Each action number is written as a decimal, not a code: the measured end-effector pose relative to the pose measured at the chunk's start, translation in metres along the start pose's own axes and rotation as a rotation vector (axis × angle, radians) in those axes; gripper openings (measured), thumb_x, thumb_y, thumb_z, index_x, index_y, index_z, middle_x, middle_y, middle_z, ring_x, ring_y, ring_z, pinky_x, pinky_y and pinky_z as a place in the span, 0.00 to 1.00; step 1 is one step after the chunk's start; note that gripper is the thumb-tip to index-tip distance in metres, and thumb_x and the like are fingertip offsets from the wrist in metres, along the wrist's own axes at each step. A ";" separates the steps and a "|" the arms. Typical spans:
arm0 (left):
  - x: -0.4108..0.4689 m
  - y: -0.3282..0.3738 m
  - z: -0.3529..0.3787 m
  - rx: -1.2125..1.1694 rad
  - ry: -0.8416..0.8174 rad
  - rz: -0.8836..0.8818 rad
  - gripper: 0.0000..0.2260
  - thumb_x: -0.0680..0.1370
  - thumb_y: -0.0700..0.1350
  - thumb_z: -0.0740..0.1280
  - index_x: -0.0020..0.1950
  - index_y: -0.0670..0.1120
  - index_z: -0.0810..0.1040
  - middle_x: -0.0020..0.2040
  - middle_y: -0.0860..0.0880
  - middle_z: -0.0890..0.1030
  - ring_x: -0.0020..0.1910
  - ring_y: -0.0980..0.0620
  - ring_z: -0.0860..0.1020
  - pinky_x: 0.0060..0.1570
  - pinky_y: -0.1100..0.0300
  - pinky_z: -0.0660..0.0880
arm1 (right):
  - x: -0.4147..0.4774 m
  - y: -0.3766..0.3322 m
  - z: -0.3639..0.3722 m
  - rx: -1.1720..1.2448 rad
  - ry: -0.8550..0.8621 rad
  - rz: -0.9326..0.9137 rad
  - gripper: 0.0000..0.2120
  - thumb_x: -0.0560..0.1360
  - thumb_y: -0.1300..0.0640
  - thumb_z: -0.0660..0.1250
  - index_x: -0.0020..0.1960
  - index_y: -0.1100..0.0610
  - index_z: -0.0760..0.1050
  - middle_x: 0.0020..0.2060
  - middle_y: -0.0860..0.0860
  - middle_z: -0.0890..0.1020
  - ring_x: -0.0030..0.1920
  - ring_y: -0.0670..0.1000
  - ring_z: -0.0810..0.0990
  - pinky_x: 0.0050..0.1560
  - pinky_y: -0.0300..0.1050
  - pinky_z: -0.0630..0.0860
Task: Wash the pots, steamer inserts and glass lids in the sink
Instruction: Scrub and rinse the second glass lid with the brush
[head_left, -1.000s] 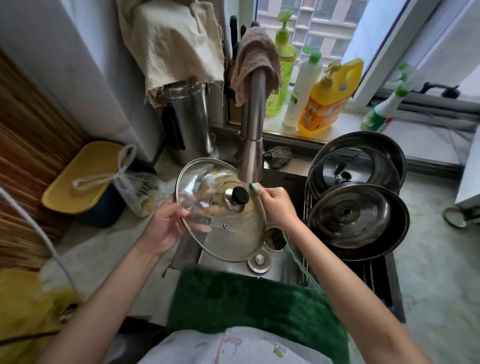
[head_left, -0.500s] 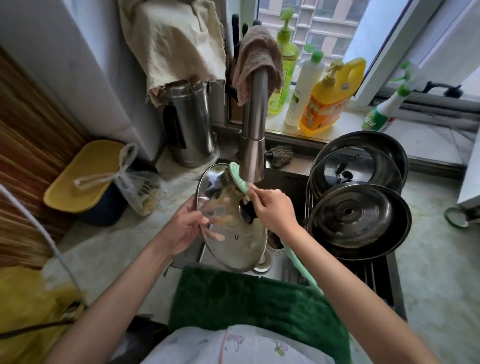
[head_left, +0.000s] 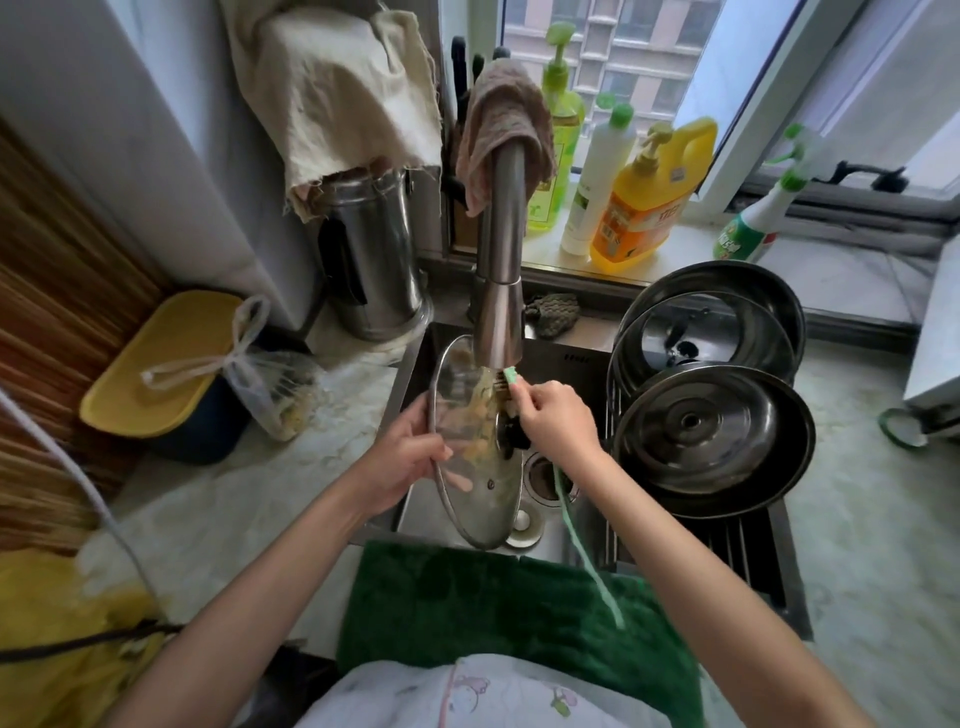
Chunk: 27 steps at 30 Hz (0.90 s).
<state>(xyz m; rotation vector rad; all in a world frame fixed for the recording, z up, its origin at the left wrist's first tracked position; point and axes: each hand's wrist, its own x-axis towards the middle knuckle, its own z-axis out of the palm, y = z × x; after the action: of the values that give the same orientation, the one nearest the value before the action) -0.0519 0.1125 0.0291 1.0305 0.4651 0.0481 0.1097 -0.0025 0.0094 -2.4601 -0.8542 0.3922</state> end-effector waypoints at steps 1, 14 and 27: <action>0.001 -0.001 0.000 0.005 0.003 -0.008 0.22 0.67 0.32 0.60 0.59 0.48 0.70 0.60 0.42 0.78 0.55 0.41 0.80 0.35 0.50 0.81 | -0.012 -0.004 -0.002 0.024 0.014 -0.086 0.19 0.79 0.45 0.58 0.48 0.55 0.82 0.37 0.57 0.83 0.41 0.58 0.81 0.35 0.45 0.66; 0.005 -0.010 0.007 -0.164 0.009 -0.028 0.27 0.67 0.31 0.60 0.65 0.45 0.68 0.58 0.43 0.80 0.50 0.44 0.82 0.33 0.47 0.81 | -0.001 -0.016 -0.005 -0.053 0.008 -0.119 0.18 0.80 0.46 0.57 0.52 0.55 0.82 0.43 0.56 0.83 0.46 0.59 0.81 0.39 0.46 0.68; 0.003 -0.002 0.008 -0.138 0.031 0.013 0.19 0.66 0.31 0.60 0.55 0.44 0.69 0.57 0.42 0.80 0.51 0.42 0.82 0.33 0.47 0.81 | 0.019 -0.024 -0.012 0.029 -0.069 -0.047 0.17 0.78 0.49 0.59 0.45 0.59 0.81 0.40 0.57 0.82 0.45 0.61 0.80 0.41 0.48 0.73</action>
<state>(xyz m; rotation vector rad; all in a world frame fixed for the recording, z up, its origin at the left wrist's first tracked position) -0.0464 0.1059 0.0296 0.8981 0.4767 0.1069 0.1172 0.0210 0.0304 -2.4077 -0.9265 0.4712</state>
